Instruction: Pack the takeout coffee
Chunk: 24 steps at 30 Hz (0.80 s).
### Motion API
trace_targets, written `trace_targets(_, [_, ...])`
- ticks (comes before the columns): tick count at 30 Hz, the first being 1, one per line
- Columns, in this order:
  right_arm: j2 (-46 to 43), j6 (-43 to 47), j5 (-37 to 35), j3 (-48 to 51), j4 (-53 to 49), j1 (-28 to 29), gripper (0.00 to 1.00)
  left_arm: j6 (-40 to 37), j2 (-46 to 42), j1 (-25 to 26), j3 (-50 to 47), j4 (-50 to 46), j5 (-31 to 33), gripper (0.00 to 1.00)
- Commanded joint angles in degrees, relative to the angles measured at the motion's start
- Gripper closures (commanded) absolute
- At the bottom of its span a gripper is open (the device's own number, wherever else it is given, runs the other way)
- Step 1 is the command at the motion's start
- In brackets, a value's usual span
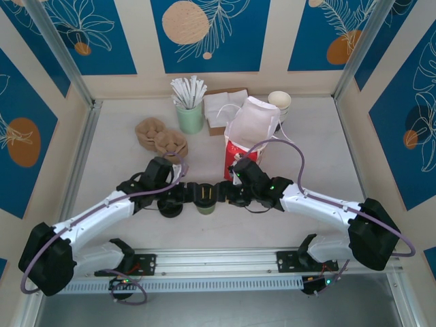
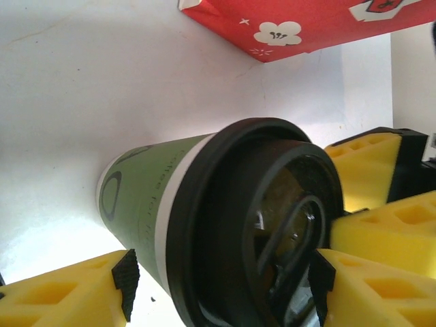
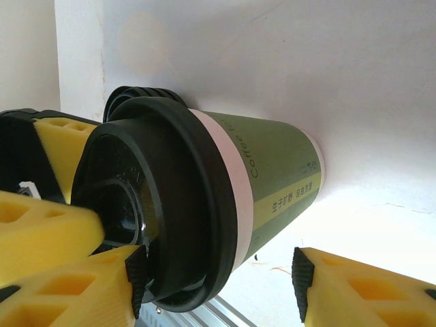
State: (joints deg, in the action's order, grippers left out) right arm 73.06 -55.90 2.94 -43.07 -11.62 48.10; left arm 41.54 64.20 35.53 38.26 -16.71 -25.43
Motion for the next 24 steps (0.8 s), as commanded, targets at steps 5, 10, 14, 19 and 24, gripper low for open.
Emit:
trace_targets(5, [1.2,0.5,-1.0,-1.5,-1.6,-0.3,0.40,-2.0,-1.5,-0.3,2.7,-3.4,1.6,0.34])
trace_targets(10, [1.0,0.6,-1.0,-1.4,-1.7,-0.3,0.40,-1.8,-1.8,-1.0,1.4,-2.9,2.0,0.40])
trace_targets(14, [1.0,0.7,-1.0,-1.3,-1.7,-0.3,0.40,-1.8,-2.2,-1.4,0.8,-2.8,1.9,0.43])
trace_targets(19, [1.2,0.7,-1.1,-1.0,-1.6,-0.3,0.40,-1.6,-2.7,-1.9,0.2,-1.7,1.5,0.43])
trace_targets(24, [1.3,0.6,-1.1,-0.4,-1.4,-0.1,0.40,-0.9,-2.0,-2.0,-0.3,0.8,0.0,0.47])
